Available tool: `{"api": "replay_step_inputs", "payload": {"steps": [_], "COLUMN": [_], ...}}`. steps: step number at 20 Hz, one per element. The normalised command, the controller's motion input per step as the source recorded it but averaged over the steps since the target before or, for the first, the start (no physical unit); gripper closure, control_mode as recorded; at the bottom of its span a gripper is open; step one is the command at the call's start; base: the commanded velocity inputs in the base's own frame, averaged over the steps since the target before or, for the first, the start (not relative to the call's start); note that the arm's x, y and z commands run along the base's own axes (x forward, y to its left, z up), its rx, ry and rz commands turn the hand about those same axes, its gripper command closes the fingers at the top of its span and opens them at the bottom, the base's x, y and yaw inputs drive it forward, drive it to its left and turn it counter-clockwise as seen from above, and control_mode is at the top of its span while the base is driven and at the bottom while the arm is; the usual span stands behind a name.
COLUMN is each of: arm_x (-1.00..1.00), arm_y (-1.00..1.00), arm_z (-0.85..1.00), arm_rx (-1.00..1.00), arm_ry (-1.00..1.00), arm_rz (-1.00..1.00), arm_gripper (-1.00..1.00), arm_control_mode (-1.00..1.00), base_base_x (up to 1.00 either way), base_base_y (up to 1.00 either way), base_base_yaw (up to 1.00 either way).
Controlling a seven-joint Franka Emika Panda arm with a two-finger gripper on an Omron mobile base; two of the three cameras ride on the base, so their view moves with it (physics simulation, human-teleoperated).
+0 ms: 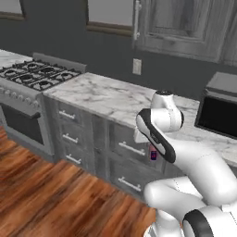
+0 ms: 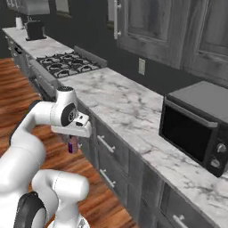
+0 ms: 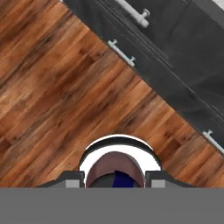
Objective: There is a wine glass and glass cup on the dining counter. Place the wine bottle next to the wine glass and the juice bottle next to the glass cup.
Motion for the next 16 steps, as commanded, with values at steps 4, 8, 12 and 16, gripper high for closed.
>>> {"api": "replay_step_inputs", "payload": {"steps": [4,8,12,16], "arm_x": [0.00,0.00,0.00,0.00], "arm_y": [0.00,0.00,0.00,0.00], "arm_z": [0.00,0.00,0.00,0.00], "arm_rx": [0.00,0.00,0.00,0.00], "arm_ry": [0.00,0.00,0.00,0.00], "arm_rz": [0.00,0.00,0.00,0.00], "arm_gripper": [1.00,1.00,1.00,1.00], "arm_control_mode": [1.00,1.00,1.00,1.00], "base_base_x": [-0.01,-0.01,-0.01,0.00], "base_base_y": [0.00,0.00,0.00,0.00], "base_base_yaw": [1.00,1.00,1.00,1.00]}}
